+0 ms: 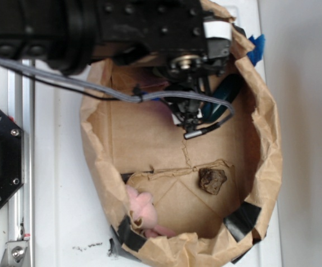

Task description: Grab the green animal.

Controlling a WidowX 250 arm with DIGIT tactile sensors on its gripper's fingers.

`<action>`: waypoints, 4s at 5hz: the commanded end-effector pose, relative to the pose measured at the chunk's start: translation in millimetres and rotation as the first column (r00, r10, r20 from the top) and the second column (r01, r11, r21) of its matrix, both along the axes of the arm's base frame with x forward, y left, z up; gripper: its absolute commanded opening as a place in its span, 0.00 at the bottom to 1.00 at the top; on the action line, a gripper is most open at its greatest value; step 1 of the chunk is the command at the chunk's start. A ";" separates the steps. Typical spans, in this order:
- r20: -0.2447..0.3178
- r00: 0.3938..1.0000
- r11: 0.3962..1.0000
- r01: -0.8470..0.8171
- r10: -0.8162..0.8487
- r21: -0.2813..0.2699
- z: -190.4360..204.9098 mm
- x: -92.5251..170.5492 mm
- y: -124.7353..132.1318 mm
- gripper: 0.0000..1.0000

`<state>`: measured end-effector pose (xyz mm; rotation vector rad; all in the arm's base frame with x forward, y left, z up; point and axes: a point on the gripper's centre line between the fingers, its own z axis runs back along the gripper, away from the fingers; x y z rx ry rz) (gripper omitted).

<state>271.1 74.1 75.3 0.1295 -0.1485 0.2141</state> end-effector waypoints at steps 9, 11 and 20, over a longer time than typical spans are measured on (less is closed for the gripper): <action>-0.012 0.991 0.989 0.136 -0.135 0.065 -27.1 33.1 50.1 1.00; 0.005 0.993 0.991 0.116 -0.117 0.060 -14.8 47.2 66.4 0.00; 0.072 0.965 0.967 0.254 -0.254 0.005 27.1 2.0 -6.9 1.00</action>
